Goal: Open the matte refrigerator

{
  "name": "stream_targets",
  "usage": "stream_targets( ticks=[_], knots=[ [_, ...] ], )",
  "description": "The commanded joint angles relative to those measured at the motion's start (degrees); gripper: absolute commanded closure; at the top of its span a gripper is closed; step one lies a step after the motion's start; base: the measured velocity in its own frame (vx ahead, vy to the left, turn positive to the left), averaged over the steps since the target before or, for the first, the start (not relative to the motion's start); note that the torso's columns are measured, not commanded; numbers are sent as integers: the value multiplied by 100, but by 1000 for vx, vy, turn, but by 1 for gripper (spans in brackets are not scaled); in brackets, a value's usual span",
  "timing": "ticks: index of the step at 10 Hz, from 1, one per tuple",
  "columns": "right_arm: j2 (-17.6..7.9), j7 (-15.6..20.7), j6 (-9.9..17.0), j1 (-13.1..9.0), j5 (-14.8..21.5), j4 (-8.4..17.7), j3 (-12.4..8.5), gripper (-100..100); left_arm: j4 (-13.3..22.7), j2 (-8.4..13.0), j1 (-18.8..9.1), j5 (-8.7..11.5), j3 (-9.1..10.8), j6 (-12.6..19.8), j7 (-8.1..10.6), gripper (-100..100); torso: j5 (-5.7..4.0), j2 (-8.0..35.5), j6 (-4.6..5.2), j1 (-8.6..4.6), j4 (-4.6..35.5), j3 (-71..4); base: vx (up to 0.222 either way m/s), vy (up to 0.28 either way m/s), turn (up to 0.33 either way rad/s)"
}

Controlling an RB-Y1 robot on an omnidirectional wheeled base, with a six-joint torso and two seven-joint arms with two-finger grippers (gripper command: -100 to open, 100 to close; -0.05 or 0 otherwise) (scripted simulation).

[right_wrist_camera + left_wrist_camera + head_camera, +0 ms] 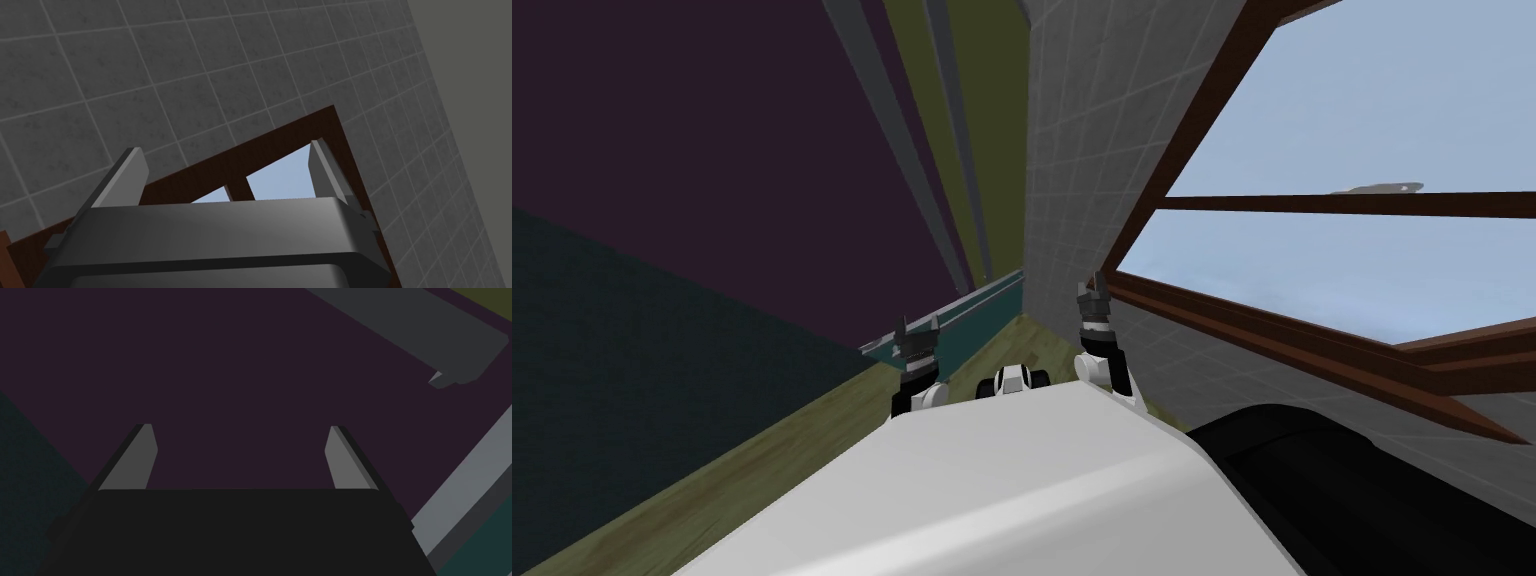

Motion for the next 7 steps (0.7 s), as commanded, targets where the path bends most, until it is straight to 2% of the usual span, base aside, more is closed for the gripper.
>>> stream_targets(
  ticks=[1,2,3,7],
  knots=[
    [0,0,0,0,0,0,0,0,424,111,-131,289,-15,-181,139,-100,1,-2,1,0,0,0,105,-33,-108],
    [0,0,0,0,0,0,0,0,615,162,-182,417,-26,-261,198,-100,-1,-17,2,-6,-4,-9,151,-43,-123],
    [0,0,0,0,0,0,0,0,661,162,-182,417,-26,-261,198,-100,-3,-33,1,-14,-9,-19,122,-32,-21],
    [0,0,0,0,0,0,0,0,1428,390,-385,914,-71,-567,426,-100,-6,-23,2,-21,-6,-13,133,-57,-92]
  ],
)
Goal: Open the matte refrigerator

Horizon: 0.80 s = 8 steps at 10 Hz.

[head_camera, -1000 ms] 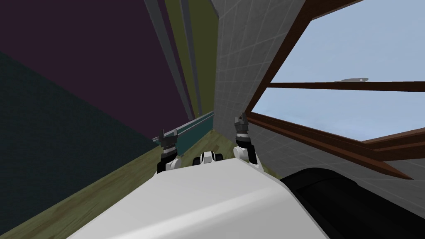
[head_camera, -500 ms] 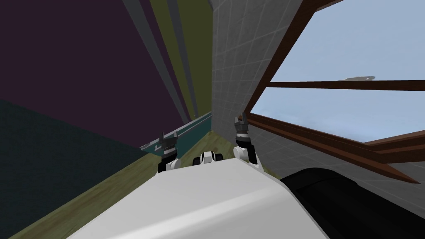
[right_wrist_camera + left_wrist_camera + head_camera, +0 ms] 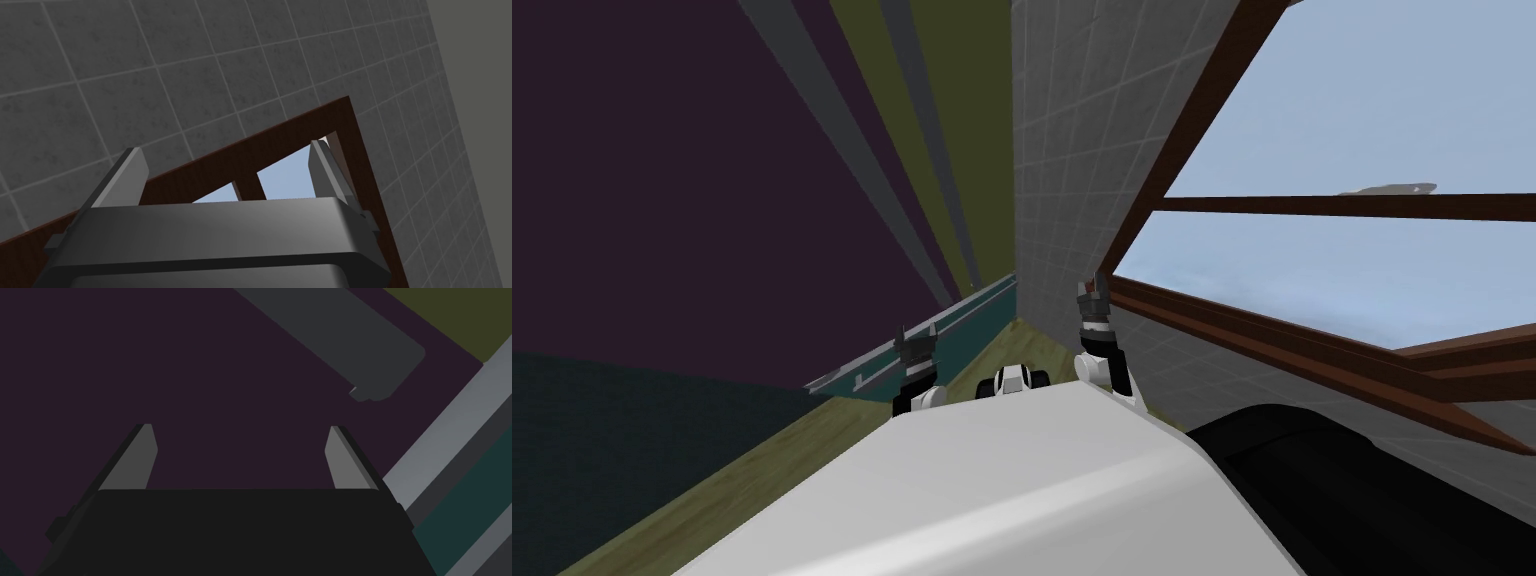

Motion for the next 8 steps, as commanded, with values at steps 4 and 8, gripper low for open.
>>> stream_targets(
  ticks=[4,8],
  knots=[
    [-1,0,0,-1,0,0,-1,0,784,274,-195,540,-40,-322,251,-100,6,25,-1,18,7,15,105,-32,-66],
    [0,0,0,0,0,0,0,0,1314,463,-336,895,-72,-546,413,-100,1,7,-1,4,1,3,114,-36,-66]
  ],
)
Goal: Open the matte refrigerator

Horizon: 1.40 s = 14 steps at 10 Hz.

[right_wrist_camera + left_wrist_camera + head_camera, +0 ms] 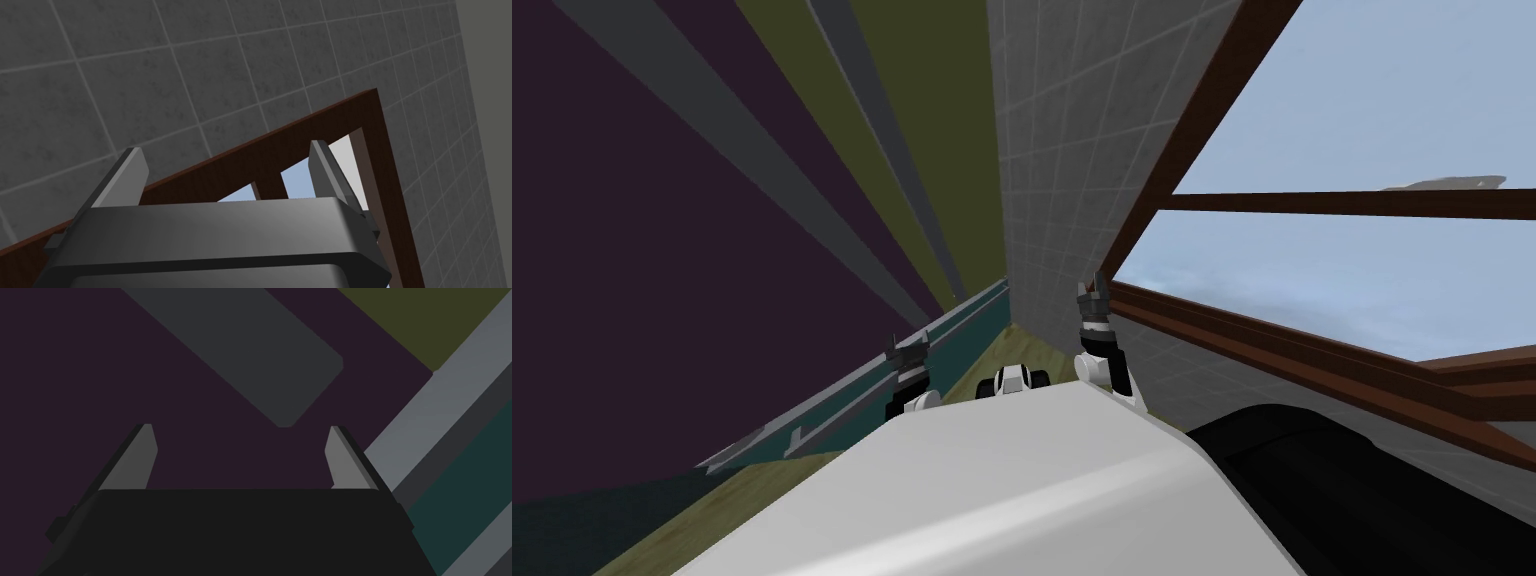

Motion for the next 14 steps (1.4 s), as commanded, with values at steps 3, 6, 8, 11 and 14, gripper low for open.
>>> stream_targets(
  ticks=[3,6,8,11,14],
  knots=[
    [0,0,0,0,0,0,0,0,419,163,-121,281,-27,-178,123,-100,1,-3,-1,6,-1,-2,93,-29,-62],
    [0,0,0,-1,0,0,0,0,212,351,-239,426,128,191,92,-100,2,9,0,8,3,7,27,-15,21],
    [0,0,0,-1,0,0,0,0,354,229,-161,337,24,-60,116,100,2,3,0,7,1,2,-3,3,2],
    [0,0,0,-2,0,1,0,0,296,366,-192,269,-140,-68,250,100,13,-26,8,9,-13,-12,-70,38,-59],
    [-1,0,1,-5,0,1,0,0,108,566,-137,172,-416,6,431,100,-2,44,9,-27,10,28,-259,61,-142]
  ],
)
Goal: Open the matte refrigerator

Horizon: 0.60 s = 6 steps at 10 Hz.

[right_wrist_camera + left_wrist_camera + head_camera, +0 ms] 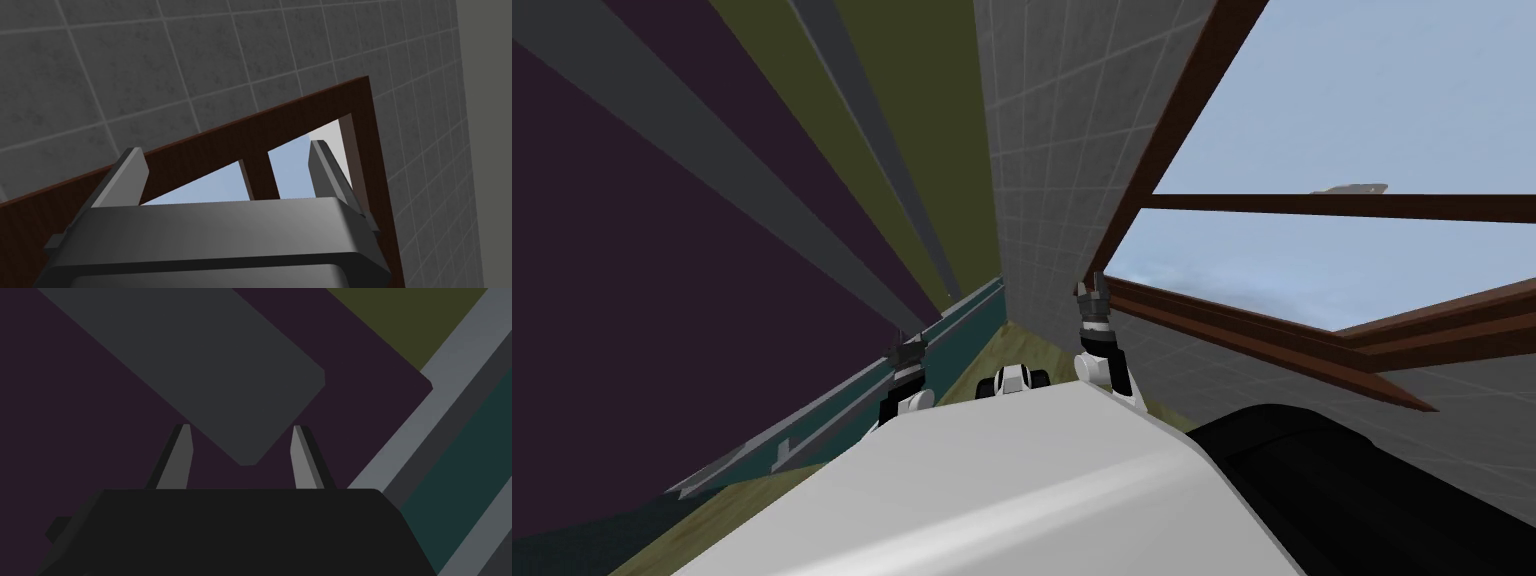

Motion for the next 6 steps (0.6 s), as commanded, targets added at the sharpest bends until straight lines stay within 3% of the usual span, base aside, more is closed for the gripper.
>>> stream_targets(
  ticks=[1,5,6],
  knots=[
    [0,0,0,0,0,0,0,0,-145,162,54,-105,-277,45,180,100,-9,-6,-10,-5,3,-5,-226,25,-121],
    [0,0,0,1,0,0,0,0,-396,429,128,-235,-645,144,422,100,-20,-46,10,3,7,-33,-219,27,-96],
    [0,0,0,1,0,0,0,0,-358,384,184,-202,-581,137,375,100,-18,-45,18,0,7,-32,-97,29,-31]
  ],
)
